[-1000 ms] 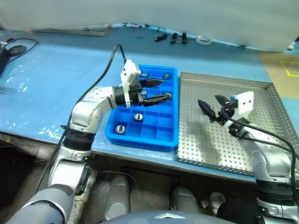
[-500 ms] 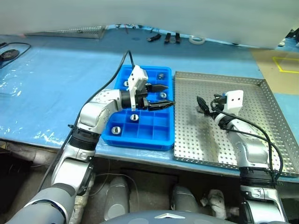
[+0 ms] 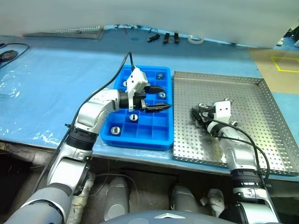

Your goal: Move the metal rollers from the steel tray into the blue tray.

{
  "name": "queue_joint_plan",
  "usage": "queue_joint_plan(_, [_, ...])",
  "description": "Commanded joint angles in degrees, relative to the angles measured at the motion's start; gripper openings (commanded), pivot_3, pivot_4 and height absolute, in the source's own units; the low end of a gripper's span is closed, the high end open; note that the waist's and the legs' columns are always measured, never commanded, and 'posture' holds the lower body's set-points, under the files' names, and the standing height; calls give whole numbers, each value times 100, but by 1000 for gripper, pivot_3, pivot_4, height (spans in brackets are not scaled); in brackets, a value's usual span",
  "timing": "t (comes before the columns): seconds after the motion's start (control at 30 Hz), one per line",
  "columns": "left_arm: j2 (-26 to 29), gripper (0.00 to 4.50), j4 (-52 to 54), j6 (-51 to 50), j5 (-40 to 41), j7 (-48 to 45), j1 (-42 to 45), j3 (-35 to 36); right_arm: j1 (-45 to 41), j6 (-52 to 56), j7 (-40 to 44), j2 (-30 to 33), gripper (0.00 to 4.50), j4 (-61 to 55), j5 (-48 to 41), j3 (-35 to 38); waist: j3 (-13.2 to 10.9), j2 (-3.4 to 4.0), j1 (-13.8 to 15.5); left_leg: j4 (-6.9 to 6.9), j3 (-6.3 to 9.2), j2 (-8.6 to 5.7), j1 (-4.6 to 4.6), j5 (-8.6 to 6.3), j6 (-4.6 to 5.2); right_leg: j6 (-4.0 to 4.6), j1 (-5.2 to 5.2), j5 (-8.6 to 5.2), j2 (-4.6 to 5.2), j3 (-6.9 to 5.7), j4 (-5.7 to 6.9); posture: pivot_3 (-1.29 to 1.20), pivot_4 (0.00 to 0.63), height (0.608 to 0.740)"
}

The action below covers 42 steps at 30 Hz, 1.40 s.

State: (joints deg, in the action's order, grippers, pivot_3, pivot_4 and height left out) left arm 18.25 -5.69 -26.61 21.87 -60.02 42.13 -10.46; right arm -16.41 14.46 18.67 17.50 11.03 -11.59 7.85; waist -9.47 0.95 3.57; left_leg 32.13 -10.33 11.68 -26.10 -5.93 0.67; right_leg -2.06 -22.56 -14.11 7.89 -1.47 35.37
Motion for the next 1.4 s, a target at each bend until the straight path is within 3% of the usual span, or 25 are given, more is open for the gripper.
queue_joint_plan(0.03, [27,3948,-3,156,-56,-48,84,10,-147,-167,-8,-112,4037,139,97,-125,0,0,-3,0,0,1,3,1,-1,1,0,1,-3,1,3,-122,150,740])
queue_joint_plan(0.17, [47,3948,-21,161,-64,-80,101,23,-198,-328,-91,-113,4037,283,203,-82,0,0,4,0,0,8,6,3,-5,6,1,3,-12,2,4,-122,150,740])
queue_joint_plan(0.4, [160,3976,-2,182,-119,-134,4,17,-139,-423,-61,-59,1819,145,146,-17,0,0,12,0,-1,10,6,3,-6,7,-1,4,-14,4,4,-123,150,740])
queue_joint_plan(0.7, [601,3976,439,29,-72,87,-320,317,-316,422,1069,162,1819,-1577,-704,-310,-1,-1,4,-4,-5,15,-8,3,-6,7,-22,4,-22,7,4,-119,150,740])
queue_joint_plan(0.87, [847,3976,794,-146,123,401,-620,788,-742,955,2080,446,1819,-2257,-978,-1095,-1,-2,37,-21,-1,30,3,14,-25,13,-26,7,-40,8,9,31,150,740])
queue_joint_plan(1.07, [1031,3976,1436,-442,244,831,-1156,1096,-1285,530,2725,245,1819,-1349,-611,-1887,-2,-5,216,-74,4,30,12,36,-58,22,-39,3,-46,4,5,133,150,740])
queue_joint_plan(1.23, [1083,3976,1959,-664,364,1224,-1564,1275,-1939,-381,2331,-132,1819,163,111,-1991,-6,-13,307,-81,11,27,-7,44,-67,24,-54,4,-47,-1,8,198,150,740])
queue_joint_plan(1.4, [1121,3976,2179,-796,453,1403,-1679,1302,-2124,-629,2247,-283,1819,737,230,-1823,-6,-14,406,-86,17,29,-7,48,-74,30,-54,1,-52,0,12,207,150,740])
